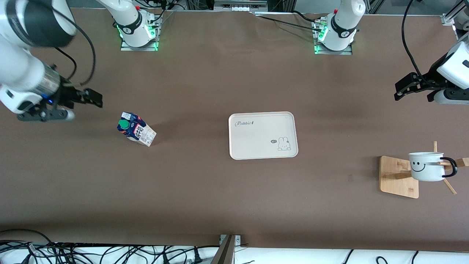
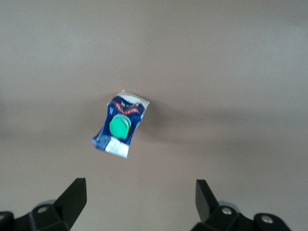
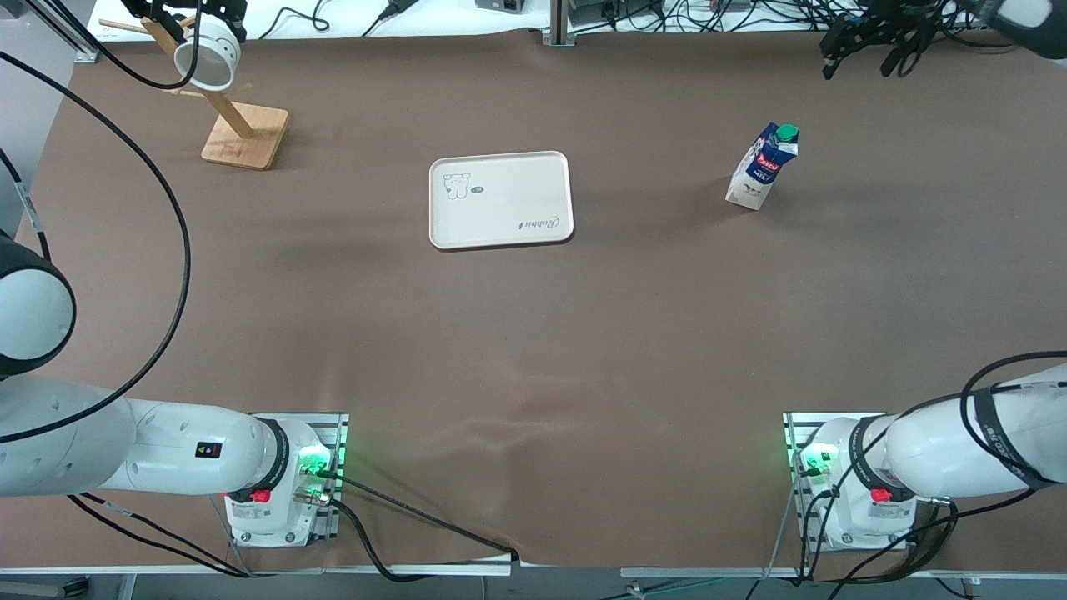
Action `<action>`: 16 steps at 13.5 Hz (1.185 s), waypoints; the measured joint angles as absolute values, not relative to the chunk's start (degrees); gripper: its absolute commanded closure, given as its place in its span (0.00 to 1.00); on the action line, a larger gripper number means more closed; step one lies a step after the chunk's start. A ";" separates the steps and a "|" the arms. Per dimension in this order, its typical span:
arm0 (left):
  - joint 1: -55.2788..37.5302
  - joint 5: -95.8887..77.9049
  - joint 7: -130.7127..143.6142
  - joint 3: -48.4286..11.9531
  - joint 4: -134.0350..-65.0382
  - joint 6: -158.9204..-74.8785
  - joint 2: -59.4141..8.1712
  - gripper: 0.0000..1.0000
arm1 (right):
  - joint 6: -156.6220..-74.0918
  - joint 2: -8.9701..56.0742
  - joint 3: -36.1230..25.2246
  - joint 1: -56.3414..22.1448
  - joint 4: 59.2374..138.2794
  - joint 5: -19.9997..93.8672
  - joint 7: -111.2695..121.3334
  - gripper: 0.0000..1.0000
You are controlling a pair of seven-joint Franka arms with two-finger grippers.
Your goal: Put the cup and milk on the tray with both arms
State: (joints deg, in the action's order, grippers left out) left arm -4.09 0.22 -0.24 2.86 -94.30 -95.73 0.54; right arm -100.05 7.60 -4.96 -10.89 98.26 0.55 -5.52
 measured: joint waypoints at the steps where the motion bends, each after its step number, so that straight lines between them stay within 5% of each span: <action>1: -4.09 0.22 -0.24 2.85 -94.30 -95.73 0.54 0.00 | -101.46 9.38 -4.88 -11.06 98.36 0.61 -7.38 0.00; 16: -1.36 0.21 -0.20 3.15 -86.95 -95.70 -8.74 0.00 | -113.57 19.92 -4.76 -13.16 102.34 5.70 -18.59 0.00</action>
State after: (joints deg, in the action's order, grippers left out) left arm -1.36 0.21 -0.20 3.15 -86.95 -95.70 -8.74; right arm -113.57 19.92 -4.76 -13.16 102.34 5.70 -18.59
